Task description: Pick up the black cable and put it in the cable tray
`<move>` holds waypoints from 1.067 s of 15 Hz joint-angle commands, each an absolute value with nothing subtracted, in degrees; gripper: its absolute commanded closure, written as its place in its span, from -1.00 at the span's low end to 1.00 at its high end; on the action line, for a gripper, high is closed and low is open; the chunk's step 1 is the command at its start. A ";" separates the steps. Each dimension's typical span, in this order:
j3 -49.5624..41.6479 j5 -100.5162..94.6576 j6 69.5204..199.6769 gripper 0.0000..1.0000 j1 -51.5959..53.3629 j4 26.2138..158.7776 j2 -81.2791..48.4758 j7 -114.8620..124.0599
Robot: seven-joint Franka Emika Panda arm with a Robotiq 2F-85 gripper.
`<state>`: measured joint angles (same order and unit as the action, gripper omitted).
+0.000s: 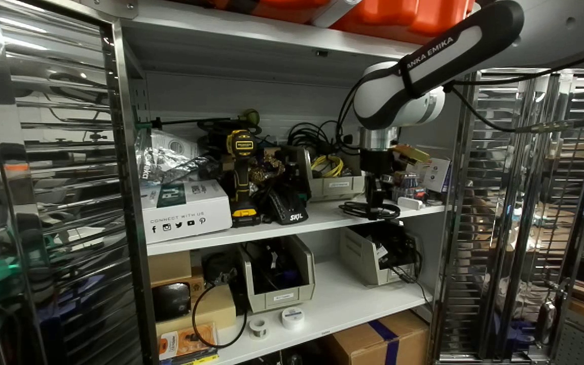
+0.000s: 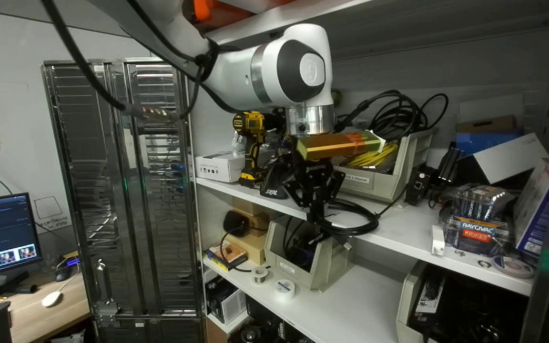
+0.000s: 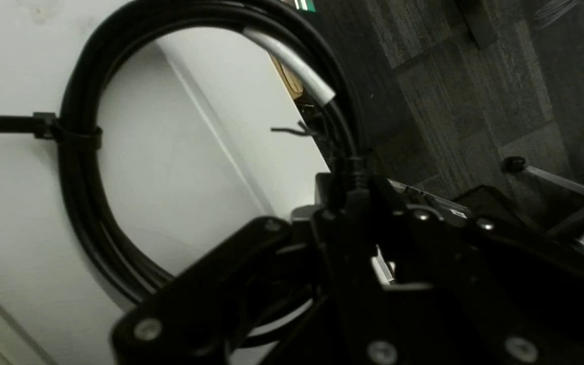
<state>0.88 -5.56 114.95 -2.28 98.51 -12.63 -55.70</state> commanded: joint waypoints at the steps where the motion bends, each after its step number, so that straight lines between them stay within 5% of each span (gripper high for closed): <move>1: 1.43 -6.12 114.94 0.70 -1.87 107.39 -4.02 -55.18; 9: 1.03 -8.16 128.88 0.73 -0.63 116.81 4.83 -43.55; 16: 1.13 -8.31 142.62 0.74 0.00 112.48 0.81 -26.55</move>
<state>1.28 -7.64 138.00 -0.61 115.22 2.87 -33.73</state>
